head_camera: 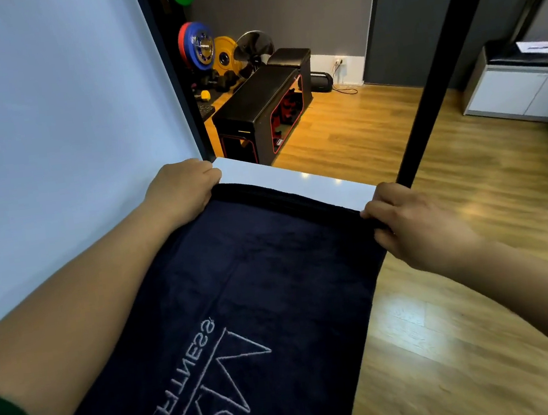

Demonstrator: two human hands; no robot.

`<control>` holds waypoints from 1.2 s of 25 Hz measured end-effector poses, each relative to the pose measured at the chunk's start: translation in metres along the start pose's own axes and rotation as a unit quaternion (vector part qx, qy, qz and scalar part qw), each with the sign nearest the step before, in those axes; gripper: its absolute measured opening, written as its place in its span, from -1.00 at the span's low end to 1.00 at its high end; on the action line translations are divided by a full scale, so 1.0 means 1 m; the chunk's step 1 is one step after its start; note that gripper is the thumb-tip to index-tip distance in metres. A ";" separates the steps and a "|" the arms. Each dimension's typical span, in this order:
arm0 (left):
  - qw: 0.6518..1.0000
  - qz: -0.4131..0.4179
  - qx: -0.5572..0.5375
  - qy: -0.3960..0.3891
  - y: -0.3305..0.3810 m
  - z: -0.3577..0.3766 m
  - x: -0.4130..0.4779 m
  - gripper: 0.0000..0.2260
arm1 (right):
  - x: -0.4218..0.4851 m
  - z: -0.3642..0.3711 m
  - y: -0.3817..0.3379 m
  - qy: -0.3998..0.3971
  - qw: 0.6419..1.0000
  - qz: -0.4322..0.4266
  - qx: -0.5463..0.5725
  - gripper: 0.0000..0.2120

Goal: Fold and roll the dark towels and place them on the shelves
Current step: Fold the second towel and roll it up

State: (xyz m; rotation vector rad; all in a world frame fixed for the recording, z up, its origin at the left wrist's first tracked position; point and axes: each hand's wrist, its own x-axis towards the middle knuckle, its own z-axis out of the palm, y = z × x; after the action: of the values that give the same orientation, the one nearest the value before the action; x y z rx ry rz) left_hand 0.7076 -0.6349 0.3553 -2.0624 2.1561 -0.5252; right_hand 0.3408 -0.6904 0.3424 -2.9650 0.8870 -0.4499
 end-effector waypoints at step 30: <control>0.982 0.008 -0.183 -0.045 -0.015 -0.003 0.000 -0.76 | 0.040 -0.042 -0.029 -0.234 0.963 0.129 -0.040 -0.80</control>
State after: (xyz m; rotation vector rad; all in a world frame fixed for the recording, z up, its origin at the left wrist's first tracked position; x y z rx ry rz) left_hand 0.7210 -0.6349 0.3627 -2.1875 2.3557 -0.0282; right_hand 0.3768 -0.6852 0.3957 -2.7666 1.2128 0.2913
